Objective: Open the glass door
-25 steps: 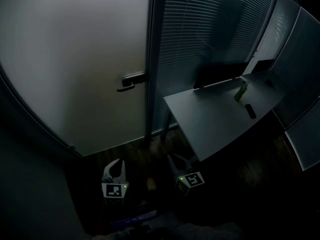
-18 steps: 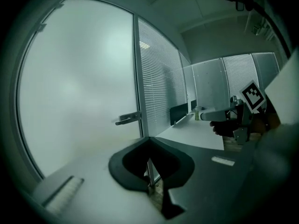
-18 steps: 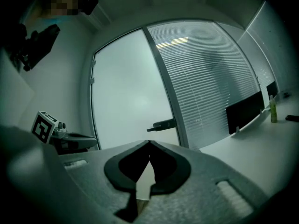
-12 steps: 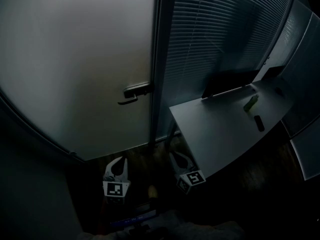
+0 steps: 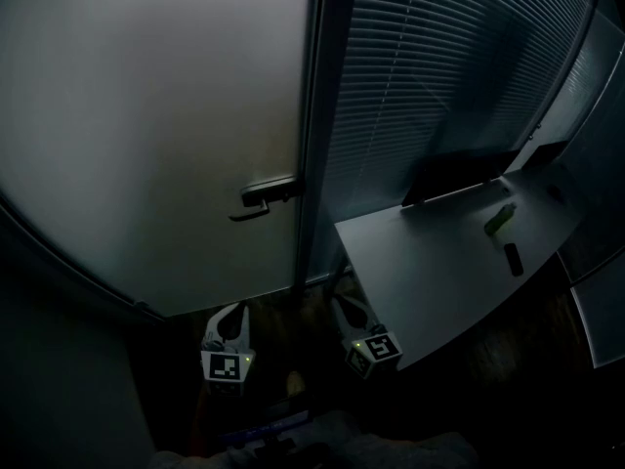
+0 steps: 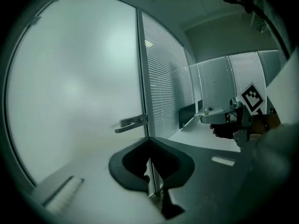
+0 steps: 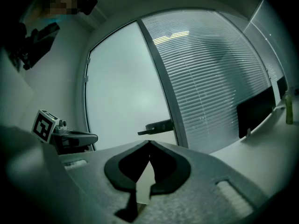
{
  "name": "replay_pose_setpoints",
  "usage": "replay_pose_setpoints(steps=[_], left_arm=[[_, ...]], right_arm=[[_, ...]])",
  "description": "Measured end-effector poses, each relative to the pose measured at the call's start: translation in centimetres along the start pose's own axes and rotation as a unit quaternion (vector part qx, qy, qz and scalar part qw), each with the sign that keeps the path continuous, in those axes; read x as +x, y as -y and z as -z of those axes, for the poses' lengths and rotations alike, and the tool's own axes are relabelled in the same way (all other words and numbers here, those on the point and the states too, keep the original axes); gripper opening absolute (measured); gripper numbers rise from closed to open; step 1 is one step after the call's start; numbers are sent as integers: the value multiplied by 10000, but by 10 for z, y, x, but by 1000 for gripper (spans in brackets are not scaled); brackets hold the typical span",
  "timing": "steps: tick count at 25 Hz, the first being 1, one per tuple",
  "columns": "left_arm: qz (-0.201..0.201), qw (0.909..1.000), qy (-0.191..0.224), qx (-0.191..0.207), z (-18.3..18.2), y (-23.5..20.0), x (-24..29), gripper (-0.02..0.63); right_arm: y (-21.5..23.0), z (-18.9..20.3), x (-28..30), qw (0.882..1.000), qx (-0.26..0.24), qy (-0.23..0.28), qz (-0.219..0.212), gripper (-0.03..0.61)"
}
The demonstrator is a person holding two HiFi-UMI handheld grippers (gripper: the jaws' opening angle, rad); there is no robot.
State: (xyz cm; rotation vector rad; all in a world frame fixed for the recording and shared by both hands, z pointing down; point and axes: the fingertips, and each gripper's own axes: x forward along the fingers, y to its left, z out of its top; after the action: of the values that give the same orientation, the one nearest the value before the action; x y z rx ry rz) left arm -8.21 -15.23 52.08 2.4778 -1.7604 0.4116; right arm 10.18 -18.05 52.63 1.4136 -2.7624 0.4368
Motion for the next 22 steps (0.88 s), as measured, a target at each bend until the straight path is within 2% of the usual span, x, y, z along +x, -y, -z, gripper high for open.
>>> replay_pose_setpoints(steps=[10, 22], left_arm=[[-102, 9999, 106, 64, -9, -20, 29, 3], [79, 9993, 15, 362, -18, -58, 89, 3]], right_arm=[[16, -2, 26, 10000, 82, 14, 49, 2], [45, -6, 83, 9994, 155, 155, 276, 2]])
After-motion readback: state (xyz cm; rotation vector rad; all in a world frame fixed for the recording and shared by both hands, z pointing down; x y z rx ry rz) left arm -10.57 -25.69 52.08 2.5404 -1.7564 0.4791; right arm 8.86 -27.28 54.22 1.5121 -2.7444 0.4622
